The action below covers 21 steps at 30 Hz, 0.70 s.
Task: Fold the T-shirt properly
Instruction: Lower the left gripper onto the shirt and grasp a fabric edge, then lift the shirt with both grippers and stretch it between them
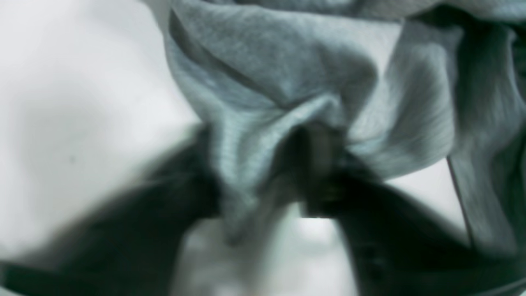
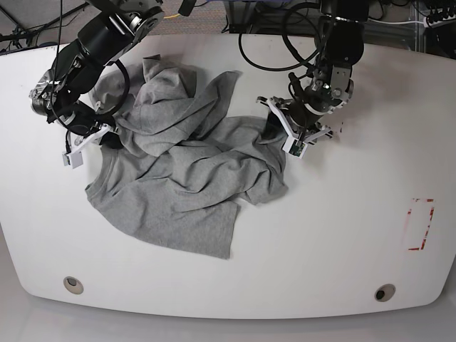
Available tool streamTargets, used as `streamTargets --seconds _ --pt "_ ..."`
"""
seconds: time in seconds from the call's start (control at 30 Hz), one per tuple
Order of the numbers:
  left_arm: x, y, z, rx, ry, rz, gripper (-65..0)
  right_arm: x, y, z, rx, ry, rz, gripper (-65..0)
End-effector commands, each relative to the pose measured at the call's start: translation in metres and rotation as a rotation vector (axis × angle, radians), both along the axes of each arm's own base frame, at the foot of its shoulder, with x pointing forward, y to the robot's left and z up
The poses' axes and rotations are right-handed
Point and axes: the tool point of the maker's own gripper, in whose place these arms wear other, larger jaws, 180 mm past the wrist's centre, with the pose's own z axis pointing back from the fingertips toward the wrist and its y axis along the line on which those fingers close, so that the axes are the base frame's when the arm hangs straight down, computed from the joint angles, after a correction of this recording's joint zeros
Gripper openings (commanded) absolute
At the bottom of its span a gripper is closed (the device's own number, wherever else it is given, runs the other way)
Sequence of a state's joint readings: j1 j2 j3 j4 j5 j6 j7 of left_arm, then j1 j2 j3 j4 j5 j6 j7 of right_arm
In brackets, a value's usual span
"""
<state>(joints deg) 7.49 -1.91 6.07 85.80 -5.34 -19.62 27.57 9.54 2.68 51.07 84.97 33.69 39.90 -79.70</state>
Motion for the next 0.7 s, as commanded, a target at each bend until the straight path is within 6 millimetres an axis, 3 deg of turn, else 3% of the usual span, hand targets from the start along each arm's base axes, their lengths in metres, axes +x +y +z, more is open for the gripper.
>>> streamTargets --seconds 0.0,0.1,0.3,0.67 --pt "-0.002 0.003 -0.011 0.036 0.055 -0.015 -65.0 0.012 -0.008 0.016 -0.017 -0.059 -0.008 -65.0" --pt "0.004 0.009 -0.007 0.046 0.041 -0.009 -65.0 0.014 -0.008 0.017 -0.034 -0.060 0.010 -65.0" --pt "0.022 0.070 0.024 0.159 -0.024 0.050 -64.3 0.033 -0.016 0.036 -0.139 -0.110 0.098 -65.0" --pt "0.043 0.154 0.095 0.367 -0.133 0.094 -64.0 0.067 -0.032 0.077 -0.273 -0.187 0.180 -65.0"
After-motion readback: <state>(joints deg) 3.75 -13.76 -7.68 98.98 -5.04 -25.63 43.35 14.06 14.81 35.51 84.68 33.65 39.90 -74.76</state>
